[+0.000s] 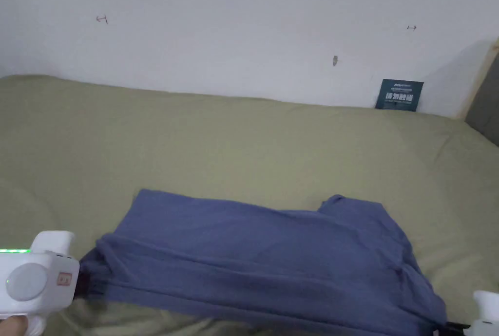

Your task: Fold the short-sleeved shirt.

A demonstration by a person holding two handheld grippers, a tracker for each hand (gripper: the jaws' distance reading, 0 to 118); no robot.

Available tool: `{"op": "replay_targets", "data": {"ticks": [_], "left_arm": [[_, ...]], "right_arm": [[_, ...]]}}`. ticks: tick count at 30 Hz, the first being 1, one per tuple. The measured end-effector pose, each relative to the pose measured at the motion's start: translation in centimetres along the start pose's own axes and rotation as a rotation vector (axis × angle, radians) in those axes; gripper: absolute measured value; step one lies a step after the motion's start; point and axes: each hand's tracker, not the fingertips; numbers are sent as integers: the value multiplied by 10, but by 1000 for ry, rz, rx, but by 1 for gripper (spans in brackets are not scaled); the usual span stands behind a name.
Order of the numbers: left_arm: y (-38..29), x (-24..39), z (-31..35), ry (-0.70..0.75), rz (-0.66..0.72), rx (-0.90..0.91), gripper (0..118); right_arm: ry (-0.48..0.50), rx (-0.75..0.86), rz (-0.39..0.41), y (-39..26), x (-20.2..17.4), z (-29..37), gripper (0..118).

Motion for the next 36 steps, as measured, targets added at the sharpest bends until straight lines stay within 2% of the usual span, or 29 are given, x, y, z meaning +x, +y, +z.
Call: {"op": "replay_targets", "data": {"ticks": [8, 14, 15, 16, 17, 18, 19, 20, 22, 25, 26, 27, 28, 29, 30, 32, 36], "left_arm": [[-81, -28, 50, -20, 21, -41, 6], [-121, -35, 58, -46, 62, -70, 6], [-123, -35, 57, -46, 55, -65, 9], [-124, -34, 55, -56, 44, -45, 33], [-124, -35, 54, -60, 37, -28, 70], [-124, -35, 52, -57, 30, -18, 104], [-121, -36, 51, -48, 34, -21, 114], [-119, -37, 53, -43, 43, -12, 114], [-107, -37, 65, -42, 78, 43, 113], [-77, -28, 69, -59, 75, 89, 112], [-66, -24, 67, -50, 49, 93, 107], [-53, -17, 65, -37, 14, 126, 93], [-41, -11, 59, -34, -9, 137, 45], [-29, -6, 49, -36, 1, 130, 2], [-18, 0, 38, -4, -14, 138, 0], [7, 6, 14, -33, -26, 107, 0], [54, 11, -40, -26, -26, 66, 1]], "right_arm": [[30, -10, 59, -57, -9, 49, 4], [29, -33, 27, -89, -11, 50, 4], [32, -35, 11, -90, -10, 49, 8], [34, -37, -7, -90, -10, 47, 46], [17, -40, -35, -89, -10, 47, 92], [8, -39, -40, -88, -11, 47, 118], [15, -40, -33, -87, -12, 48, 108], [2, 67, -28, -81, -12, 58, 105], [4, 25, -15, -71, -15, 64, 107], [-3, 117, -3, -44, -22, 67, 102], [-3, 134, -4, -39, -29, 64, 90], [11, 136, -11, -29, -35, 60, 64], [17, 142, -17, -19, -38, 53, 14], [12, 157, -19, -11, -42, 48, 0], [13, 163, -16, -1, -45, 40, 0], [27, 139, -12, 19, -51, 24, 0], [-38, 109, 44, 51, -55, -16, 0]]}}
